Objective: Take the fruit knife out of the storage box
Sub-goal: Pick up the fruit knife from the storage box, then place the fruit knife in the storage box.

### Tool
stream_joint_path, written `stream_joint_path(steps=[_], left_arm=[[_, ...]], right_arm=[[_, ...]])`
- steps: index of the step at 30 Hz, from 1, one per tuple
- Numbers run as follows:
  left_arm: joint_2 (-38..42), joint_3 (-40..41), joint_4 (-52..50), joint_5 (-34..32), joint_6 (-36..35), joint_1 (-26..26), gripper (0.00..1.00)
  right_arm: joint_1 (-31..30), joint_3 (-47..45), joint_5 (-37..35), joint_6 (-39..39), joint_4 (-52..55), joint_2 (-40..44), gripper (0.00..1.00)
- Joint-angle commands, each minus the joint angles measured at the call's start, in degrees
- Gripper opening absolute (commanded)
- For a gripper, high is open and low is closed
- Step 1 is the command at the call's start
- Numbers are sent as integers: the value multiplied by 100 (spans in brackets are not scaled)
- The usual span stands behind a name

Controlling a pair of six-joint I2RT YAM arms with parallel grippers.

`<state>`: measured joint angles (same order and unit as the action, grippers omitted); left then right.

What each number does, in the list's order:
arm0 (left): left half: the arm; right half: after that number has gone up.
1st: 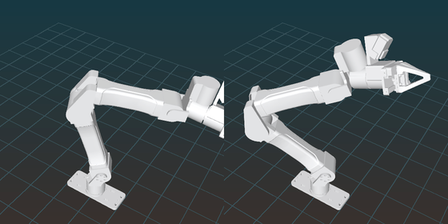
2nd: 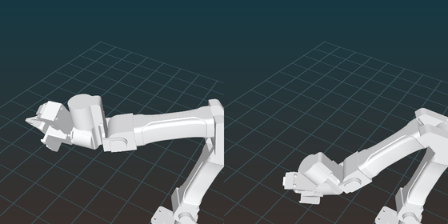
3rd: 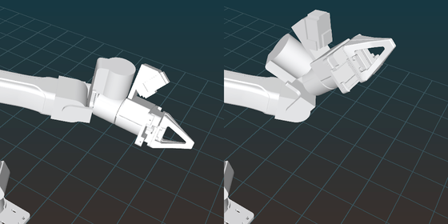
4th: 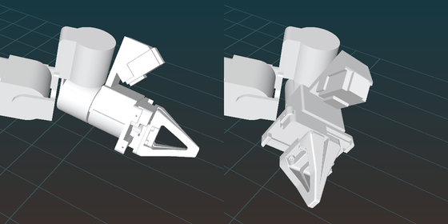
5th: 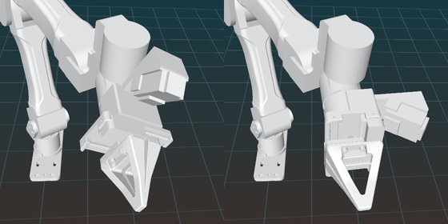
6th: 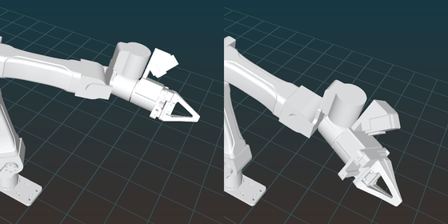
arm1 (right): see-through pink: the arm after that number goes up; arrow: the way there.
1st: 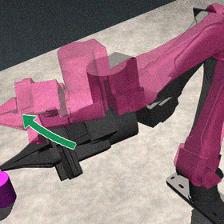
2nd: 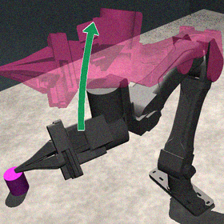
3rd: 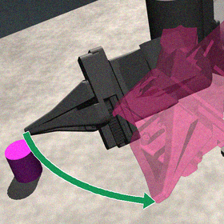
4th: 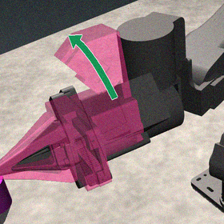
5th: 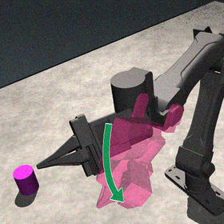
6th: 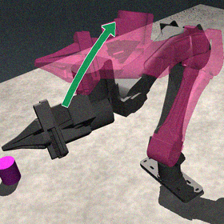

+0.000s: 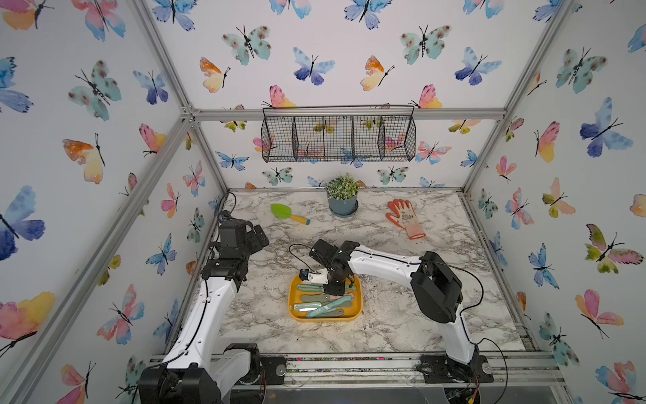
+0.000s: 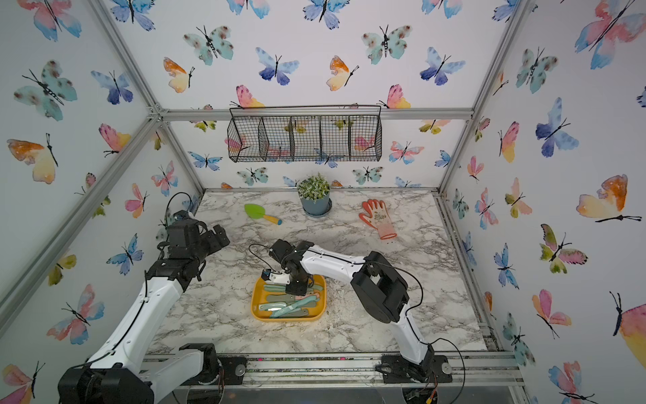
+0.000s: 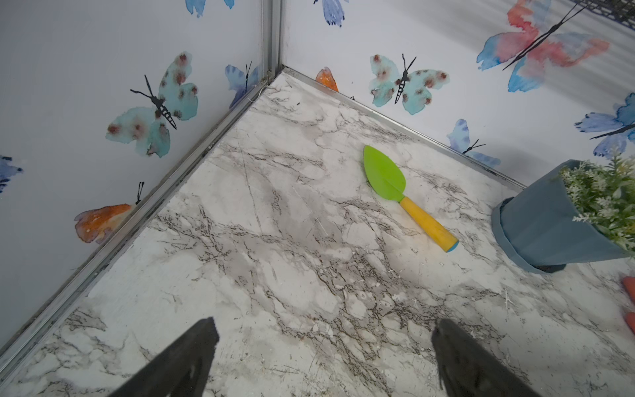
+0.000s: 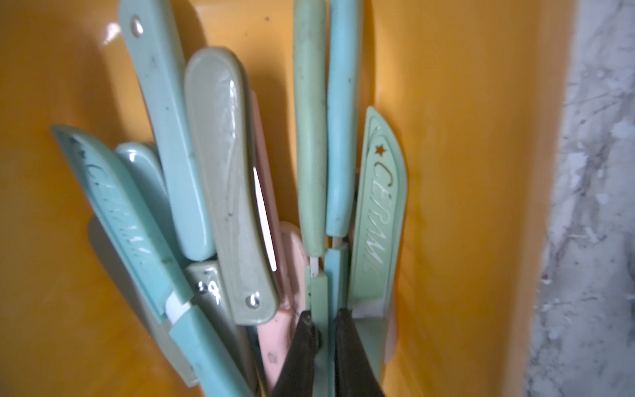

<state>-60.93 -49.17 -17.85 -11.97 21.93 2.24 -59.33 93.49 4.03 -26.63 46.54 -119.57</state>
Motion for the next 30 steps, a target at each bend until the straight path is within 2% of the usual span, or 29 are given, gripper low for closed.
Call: stream_joint_path(steps=[1, 8, 16, 19, 24, 30], left_arm=[[-6, -84, -44, -104, 21, -28, 98], [2, -77, -49, -111, 26, -24, 98], [11, -75, -50, -102, 30, -23, 98], [11, -75, -48, -117, 30, -36, 98], [-15, -83, -57, -122, 37, -30, 98], [-25, -84, -65, -130, 36, -29, 98]], right_arm=[[-35, 31, 155, 139, 65, 413, 10], [-26, -299, 127, 231, -92, 793, 10], [167, -560, 626, 468, -383, 1195, 8], [162, -592, 790, 393, -252, 1109, 9], [183, -752, 299, 310, -31, 728, 9], [220, -829, 401, 326, -201, 598, 11]])
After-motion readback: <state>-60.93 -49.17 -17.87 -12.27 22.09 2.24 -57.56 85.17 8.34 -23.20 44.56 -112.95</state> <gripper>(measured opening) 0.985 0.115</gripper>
